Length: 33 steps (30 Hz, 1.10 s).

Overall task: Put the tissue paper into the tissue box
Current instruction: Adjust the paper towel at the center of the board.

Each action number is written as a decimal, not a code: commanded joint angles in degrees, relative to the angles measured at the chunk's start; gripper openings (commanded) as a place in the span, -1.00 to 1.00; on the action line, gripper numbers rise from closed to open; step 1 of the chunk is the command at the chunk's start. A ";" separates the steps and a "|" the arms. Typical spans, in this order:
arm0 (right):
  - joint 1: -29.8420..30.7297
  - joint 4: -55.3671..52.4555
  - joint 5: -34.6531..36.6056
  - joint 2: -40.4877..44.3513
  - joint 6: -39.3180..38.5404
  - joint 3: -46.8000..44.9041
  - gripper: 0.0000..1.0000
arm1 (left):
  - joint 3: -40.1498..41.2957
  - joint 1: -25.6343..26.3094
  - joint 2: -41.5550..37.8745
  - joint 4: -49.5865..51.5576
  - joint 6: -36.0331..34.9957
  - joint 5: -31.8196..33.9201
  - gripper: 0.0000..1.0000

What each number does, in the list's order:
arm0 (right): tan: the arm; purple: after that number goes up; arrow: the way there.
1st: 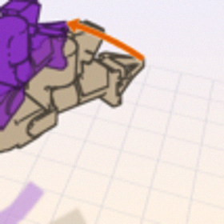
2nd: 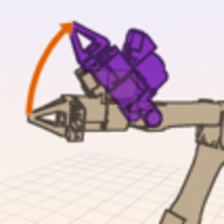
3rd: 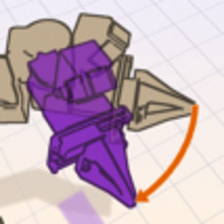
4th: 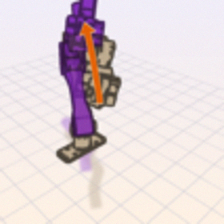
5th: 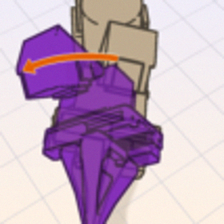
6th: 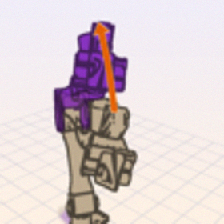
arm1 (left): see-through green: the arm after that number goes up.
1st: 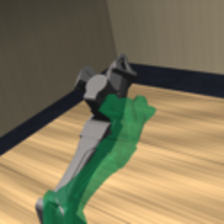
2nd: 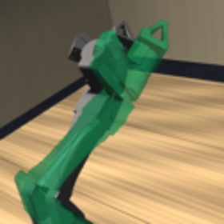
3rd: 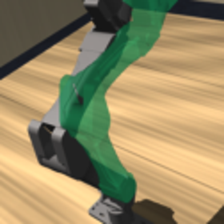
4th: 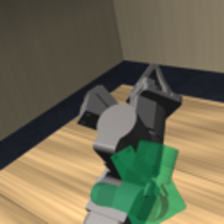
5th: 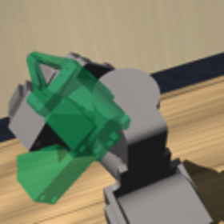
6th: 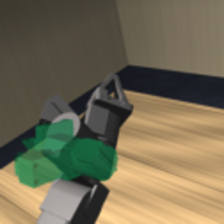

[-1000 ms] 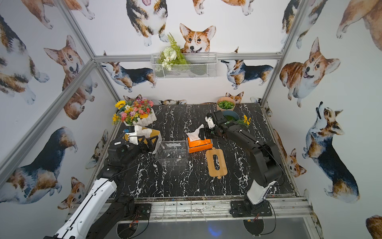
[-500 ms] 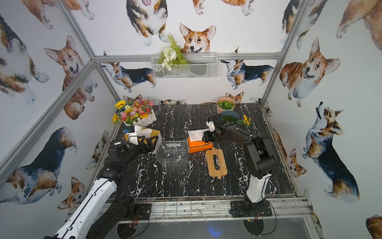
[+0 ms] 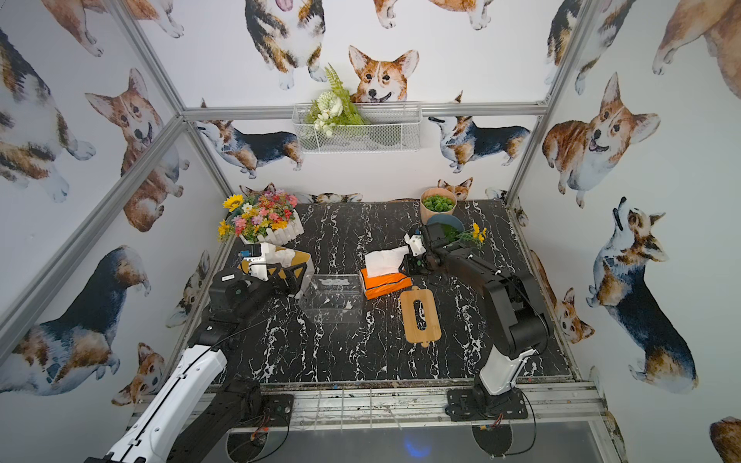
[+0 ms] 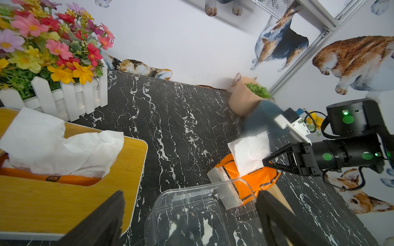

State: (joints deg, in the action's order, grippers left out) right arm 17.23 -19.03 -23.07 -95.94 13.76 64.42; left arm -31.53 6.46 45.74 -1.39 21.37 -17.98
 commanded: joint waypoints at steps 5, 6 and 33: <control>0.04 2.37 -1.33 5.08 2.32 -0.51 -0.63 | 0.16 -0.04 -0.36 -0.82 -0.29 0.05 1.00; -0.01 2.50 -1.34 5.62 2.54 -0.74 -0.65 | 0.20 -0.04 -0.39 -0.93 -0.21 0.05 1.00; -1.12 0.79 4.00 11.12 -2.46 -6.55 0.99 | 0.24 -0.04 -0.54 -1.01 -0.10 -0.04 1.00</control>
State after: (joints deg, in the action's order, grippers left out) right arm 16.58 -19.22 -20.80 -85.71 13.17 58.06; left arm -31.44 6.46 45.23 -1.39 21.37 -17.98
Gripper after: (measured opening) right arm 0.994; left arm 0.998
